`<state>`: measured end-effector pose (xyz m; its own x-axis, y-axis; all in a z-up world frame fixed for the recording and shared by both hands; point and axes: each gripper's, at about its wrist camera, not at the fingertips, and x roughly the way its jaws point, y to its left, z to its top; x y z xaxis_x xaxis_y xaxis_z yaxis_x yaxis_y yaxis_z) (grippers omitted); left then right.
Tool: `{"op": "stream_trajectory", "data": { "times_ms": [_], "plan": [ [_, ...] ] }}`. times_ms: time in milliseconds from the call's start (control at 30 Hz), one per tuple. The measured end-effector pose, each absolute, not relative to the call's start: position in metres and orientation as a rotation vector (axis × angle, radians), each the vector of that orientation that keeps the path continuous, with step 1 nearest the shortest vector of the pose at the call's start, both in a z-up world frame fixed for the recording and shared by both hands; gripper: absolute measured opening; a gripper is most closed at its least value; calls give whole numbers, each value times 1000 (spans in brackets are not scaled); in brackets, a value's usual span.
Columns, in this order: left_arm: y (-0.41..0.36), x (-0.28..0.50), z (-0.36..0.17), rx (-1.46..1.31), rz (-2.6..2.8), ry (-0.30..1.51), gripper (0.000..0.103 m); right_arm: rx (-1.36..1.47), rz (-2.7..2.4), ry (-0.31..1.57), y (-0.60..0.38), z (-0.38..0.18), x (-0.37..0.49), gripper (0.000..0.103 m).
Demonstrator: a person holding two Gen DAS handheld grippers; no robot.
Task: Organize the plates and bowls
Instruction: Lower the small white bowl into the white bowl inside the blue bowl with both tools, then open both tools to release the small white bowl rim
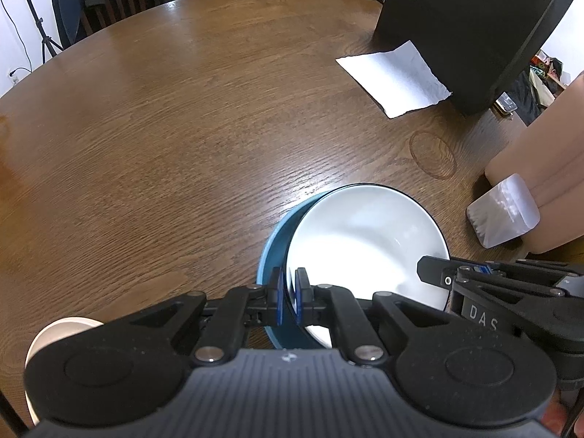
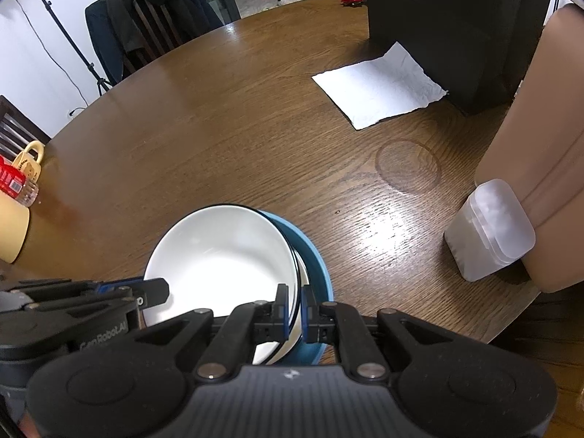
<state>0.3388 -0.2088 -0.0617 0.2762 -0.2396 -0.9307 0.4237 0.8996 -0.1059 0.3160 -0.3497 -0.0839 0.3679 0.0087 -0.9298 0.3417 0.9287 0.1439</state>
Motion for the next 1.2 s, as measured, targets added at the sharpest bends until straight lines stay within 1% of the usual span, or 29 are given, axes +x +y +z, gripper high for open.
{"op": "stream_trajectory", "data": {
  "times_ms": [1200],
  "plan": [
    [-212, 338, -72, 190, -440, 1222, 7, 226, -225, 1164, -334, -90, 312, 7]
  ]
}}
